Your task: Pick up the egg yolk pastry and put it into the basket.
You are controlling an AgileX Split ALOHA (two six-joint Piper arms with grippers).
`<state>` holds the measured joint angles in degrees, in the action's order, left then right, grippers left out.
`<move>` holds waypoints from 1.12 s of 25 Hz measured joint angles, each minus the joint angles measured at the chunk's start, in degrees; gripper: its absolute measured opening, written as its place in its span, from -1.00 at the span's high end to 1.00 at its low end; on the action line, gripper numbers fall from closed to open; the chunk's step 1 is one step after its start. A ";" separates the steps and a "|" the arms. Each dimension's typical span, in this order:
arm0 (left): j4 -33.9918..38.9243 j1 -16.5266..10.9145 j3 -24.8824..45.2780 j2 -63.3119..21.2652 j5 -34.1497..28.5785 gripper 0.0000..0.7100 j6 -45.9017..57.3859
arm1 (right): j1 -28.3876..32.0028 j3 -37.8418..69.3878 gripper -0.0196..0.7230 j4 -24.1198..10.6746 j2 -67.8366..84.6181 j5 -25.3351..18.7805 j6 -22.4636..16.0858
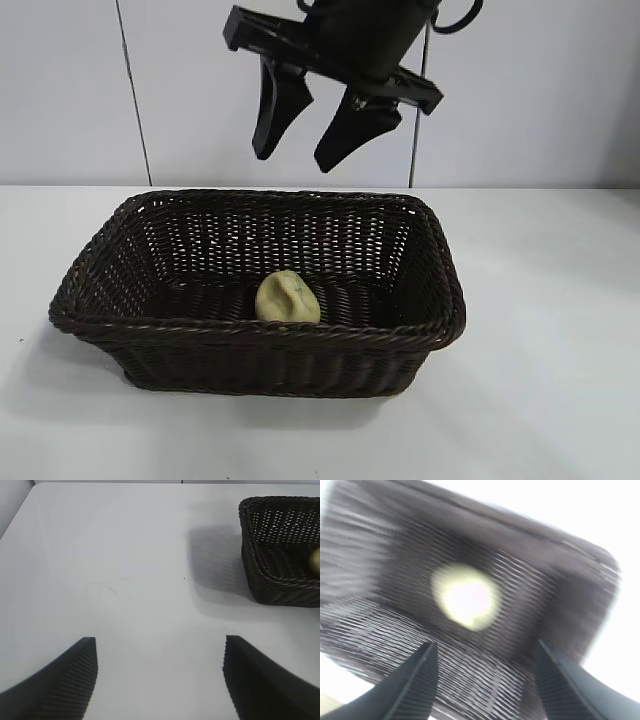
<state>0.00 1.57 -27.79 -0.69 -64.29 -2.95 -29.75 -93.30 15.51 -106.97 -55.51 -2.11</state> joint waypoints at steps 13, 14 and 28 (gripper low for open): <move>0.00 0.00 0.00 0.00 0.00 -0.45 0.00 | 13.12 -1.77 -0.19 -13.26 0.02 -14.24 -4.52; 0.00 0.00 0.00 0.00 0.00 -0.45 0.00 | 14.50 -1.77 -0.19 -13.86 0.02 -14.24 -4.63; 0.00 0.00 0.00 0.00 0.00 -0.45 0.00 | 31.24 -1.77 -0.19 -19.34 0.02 -14.72 -2.81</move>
<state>0.00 1.57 -27.79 -0.69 -64.29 -2.95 1.49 -95.08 -3.83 -106.94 -70.23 -4.92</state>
